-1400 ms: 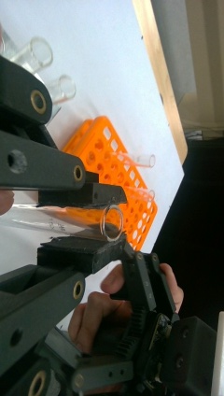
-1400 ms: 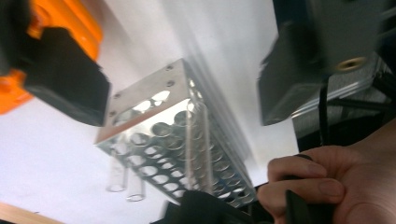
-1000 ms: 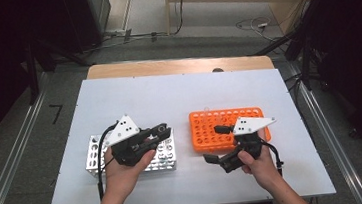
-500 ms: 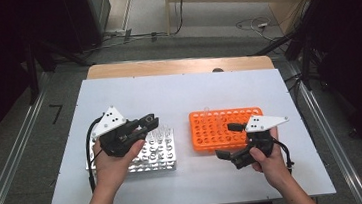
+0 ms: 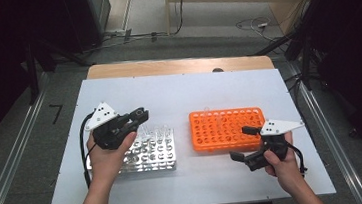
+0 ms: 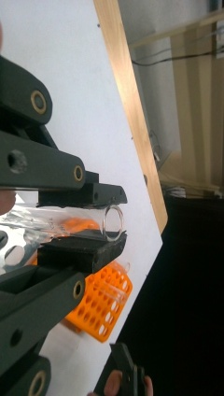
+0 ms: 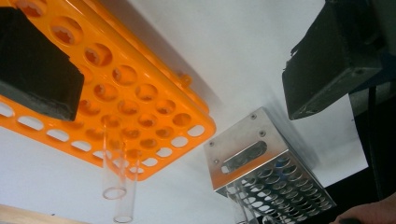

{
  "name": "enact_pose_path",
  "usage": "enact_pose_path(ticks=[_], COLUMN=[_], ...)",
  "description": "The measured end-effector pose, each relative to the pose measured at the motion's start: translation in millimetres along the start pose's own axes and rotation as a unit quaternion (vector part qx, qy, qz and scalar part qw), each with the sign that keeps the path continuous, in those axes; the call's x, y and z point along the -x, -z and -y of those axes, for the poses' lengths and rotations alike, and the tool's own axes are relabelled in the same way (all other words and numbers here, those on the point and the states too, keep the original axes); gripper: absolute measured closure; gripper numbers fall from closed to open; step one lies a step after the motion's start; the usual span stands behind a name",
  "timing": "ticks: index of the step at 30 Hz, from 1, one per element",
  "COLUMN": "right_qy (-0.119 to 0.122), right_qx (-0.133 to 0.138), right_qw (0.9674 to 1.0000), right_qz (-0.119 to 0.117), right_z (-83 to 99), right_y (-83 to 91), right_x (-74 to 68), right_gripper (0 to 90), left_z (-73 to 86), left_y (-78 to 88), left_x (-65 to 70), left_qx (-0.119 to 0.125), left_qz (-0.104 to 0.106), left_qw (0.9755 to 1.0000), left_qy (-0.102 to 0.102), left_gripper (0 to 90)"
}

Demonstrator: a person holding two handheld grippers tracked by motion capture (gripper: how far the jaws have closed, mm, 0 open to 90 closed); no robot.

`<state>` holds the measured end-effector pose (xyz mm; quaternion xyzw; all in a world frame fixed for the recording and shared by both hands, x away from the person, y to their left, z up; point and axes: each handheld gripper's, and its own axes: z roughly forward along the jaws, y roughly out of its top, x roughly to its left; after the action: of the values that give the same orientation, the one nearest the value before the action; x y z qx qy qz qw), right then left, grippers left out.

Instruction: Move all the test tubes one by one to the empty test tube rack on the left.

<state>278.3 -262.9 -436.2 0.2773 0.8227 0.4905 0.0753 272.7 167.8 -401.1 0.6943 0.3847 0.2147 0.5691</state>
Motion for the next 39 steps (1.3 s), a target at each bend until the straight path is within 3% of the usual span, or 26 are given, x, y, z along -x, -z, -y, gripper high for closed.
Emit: enact_pose_path(ticks=[15, 19, 26, 32, 34, 39], right_qy=[-0.003, -0.004, -0.003, -0.005, -0.005, -0.003], right_qx=[0.000, 0.000, 0.000, -0.002, -0.002, -0.002], right_qw=[1.0000, 1.0000, 1.0000, 1.0000, 1.0000, 1.0000], right_qz=[0.007, 0.006, 0.006, 0.008, 0.007, 0.007], right_z=[1.9, 2.3, 2.8, 3.4, 3.5, 3.3], right_y=[0.4, -0.1, -0.5, -1.8, -1.9, -2.0], right_x=[5.3, 5.7, 6.3, 7.3, 7.3, 6.3], right_gripper=[0.0, 0.0, 0.0, 0.0, 0.0, 0.0], left_z=[14.1, 16.1, 16.4, 17.0, 17.8, 20.7], left_y=[-10.0, -10.8, -11.2, -12.9, -13.7, -20.6], left_x=[-10.2, -12.1, -10.7, -10.4, -9.7, -4.0], left_qx=[-0.005, -0.002, 0.001, 0.004, 0.012, -0.008], left_qz=[-0.016, -0.013, -0.013, -0.005, 0.006, -0.002], left_qw=[0.9998, 0.9998, 0.9998, 0.9999, 0.9997, 0.9999], left_qy=[0.008, 0.017, 0.013, 0.014, 0.019, 0.008], left_gripper=[76.1, 76.1, 76.1, 76.1, 76.1, 76.1])
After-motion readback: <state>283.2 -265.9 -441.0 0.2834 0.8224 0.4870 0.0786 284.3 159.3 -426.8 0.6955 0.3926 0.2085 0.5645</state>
